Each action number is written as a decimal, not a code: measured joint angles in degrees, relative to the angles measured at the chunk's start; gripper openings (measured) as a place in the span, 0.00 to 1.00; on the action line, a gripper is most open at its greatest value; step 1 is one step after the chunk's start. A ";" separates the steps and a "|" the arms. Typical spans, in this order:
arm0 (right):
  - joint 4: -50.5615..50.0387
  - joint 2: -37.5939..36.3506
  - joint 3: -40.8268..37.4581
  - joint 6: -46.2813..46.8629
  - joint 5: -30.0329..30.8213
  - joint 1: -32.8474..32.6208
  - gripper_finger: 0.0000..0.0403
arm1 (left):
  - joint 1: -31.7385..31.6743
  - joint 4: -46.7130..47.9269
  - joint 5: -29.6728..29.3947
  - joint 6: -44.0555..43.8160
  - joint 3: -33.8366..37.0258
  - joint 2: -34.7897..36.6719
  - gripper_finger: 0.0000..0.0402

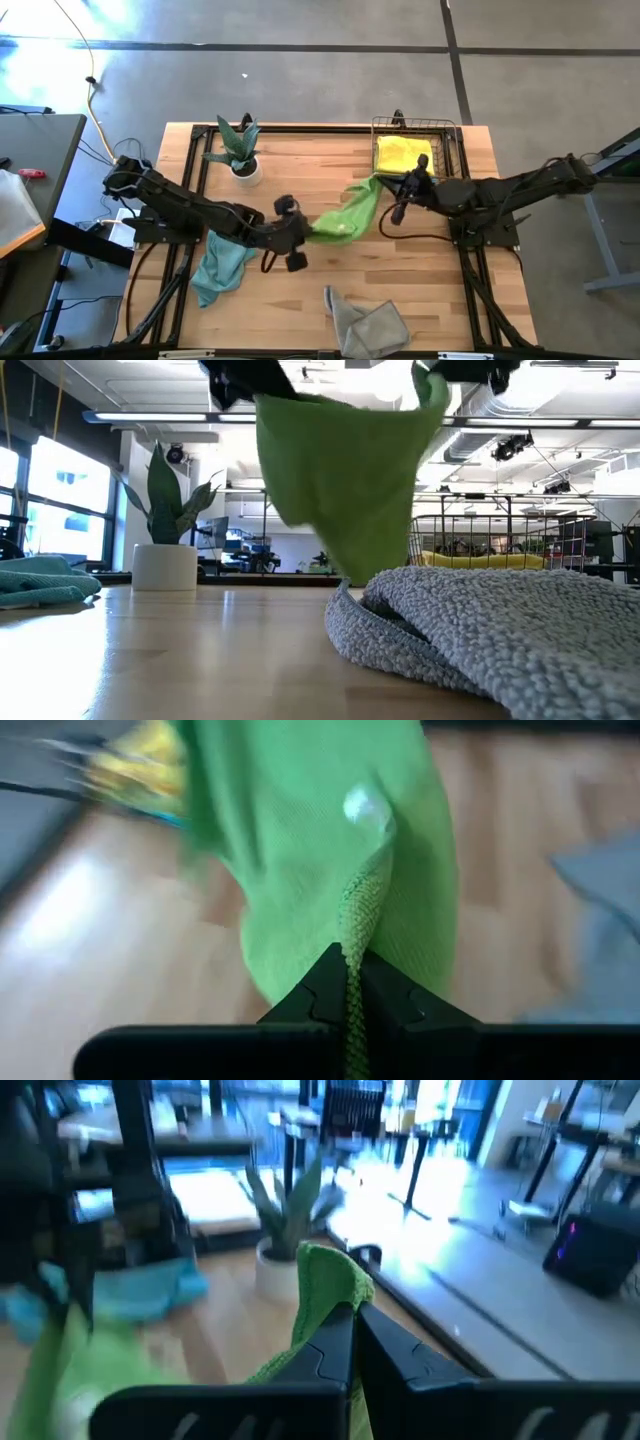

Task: Fold microfiber towels
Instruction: Fold the green towel

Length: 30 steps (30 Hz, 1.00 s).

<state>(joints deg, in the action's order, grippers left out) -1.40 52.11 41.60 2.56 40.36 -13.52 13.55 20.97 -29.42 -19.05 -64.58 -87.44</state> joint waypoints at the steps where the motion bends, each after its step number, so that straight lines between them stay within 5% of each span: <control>1: 1.61 -0.31 0.00 -0.84 -0.18 0.00 0.00 | 0.07 0.39 2.36 1.12 0.06 -0.43 0.01; 7: 6.06 0.54 0.00 -2.77 -9.62 0.00 0.00 | 0.10 -6.90 7.39 9.07 0.01 -4.58 0.01; 12: 4.68 1.56 -0.07 -1.02 -10.77 0.00 0.00 | -0.44 -14.37 5.92 14.90 -0.02 -7.31 0.06; 24: 3.23 1.83 0.50 -1.04 -9.48 0.00 0.00 | -0.76 -18.78 -10.30 17.29 -1.00 -6.72 0.32; 26: 4.26 1.79 1.73 -1.08 -16.67 0.11 0.00 | -1.04 -18.95 -14.64 17.31 -1.60 -6.25 0.34; 30: 4.76 1.80 4.30 -2.30 -41.02 -0.46 0.00 | -1.93 -19.54 -17.10 18.35 -3.15 -6.12 0.36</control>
<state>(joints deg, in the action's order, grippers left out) 3.36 53.91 45.90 0.26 -0.66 -13.97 11.62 1.43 -46.52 -0.70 -67.72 -93.56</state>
